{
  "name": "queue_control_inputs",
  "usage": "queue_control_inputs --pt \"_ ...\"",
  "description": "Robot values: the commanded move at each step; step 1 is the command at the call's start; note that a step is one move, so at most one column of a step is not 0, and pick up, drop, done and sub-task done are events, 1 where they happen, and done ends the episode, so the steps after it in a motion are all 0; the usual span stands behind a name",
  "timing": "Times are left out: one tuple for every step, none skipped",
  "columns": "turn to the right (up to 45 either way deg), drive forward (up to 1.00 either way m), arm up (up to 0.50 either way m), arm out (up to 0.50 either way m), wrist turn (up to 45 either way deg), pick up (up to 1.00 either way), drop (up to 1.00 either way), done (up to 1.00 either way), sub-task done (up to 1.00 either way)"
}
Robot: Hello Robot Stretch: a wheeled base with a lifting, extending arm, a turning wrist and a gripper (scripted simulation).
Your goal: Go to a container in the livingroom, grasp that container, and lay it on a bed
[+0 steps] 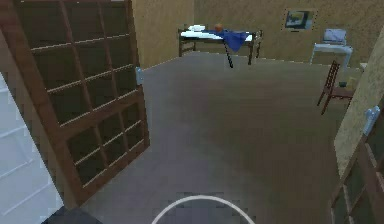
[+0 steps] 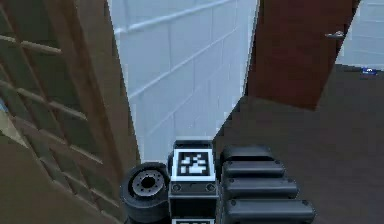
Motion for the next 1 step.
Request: queue_control_inputs --pt "0.0 1.00 0.00 0.00 0.0 0.00 0.00 0.00 0.00"
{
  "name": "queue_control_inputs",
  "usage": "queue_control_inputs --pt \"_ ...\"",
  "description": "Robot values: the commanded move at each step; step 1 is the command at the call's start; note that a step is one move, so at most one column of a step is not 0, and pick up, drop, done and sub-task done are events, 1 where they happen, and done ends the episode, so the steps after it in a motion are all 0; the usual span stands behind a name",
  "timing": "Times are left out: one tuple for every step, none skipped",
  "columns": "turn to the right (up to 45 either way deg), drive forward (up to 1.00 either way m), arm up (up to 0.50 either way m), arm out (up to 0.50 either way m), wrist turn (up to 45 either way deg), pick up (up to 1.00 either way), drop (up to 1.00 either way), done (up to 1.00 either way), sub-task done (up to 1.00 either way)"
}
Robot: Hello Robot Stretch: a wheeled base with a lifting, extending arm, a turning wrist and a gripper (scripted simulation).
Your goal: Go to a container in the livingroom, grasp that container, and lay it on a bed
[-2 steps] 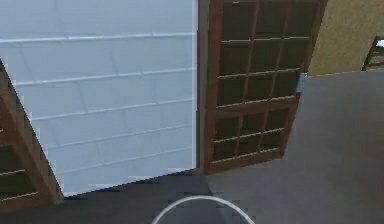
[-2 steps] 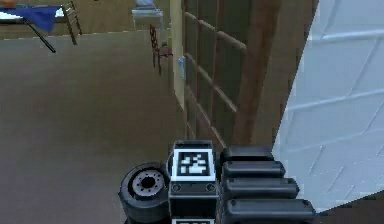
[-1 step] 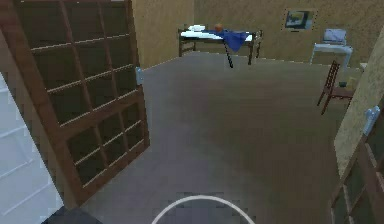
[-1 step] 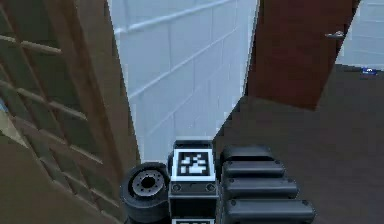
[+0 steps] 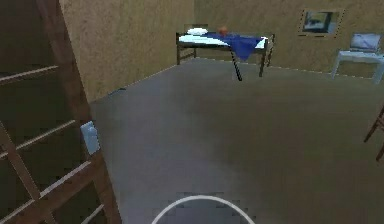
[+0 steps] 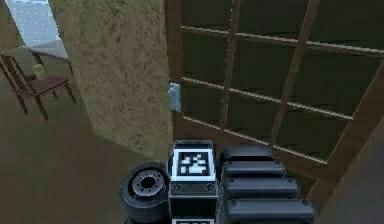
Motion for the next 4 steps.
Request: queue_control_inputs --pt "3.0 0.00 0.00 0.00 0.0 0.00 0.00 0.00 0.00" --pt "0.0 0.90 0.00 0.00 0.0 0.00 0.00 0.00 0.00" --pt "0.0 1.00 0.00 0.00 0.0 0.00 0.00 0.00 0.00" --pt "0.0 1.00 0.00 0.00 0.0 0.00 0.00 0.00 0.00"
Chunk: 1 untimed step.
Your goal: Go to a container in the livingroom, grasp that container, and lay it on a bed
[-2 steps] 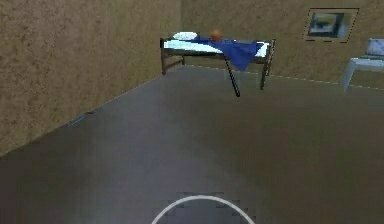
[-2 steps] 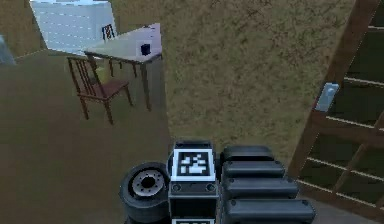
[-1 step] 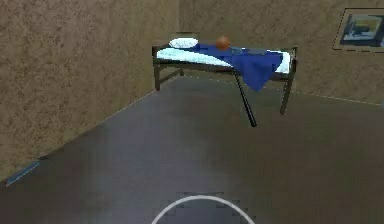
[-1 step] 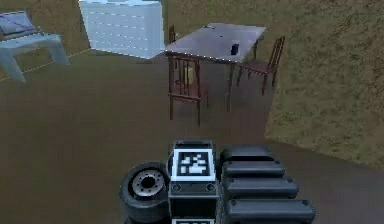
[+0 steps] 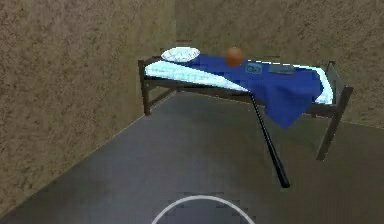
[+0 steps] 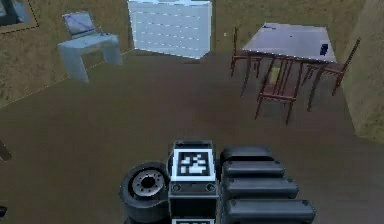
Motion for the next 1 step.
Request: queue_control_inputs --pt "0.0 1.00 0.00 0.00 0.0 0.00 0.00 0.00 0.00"
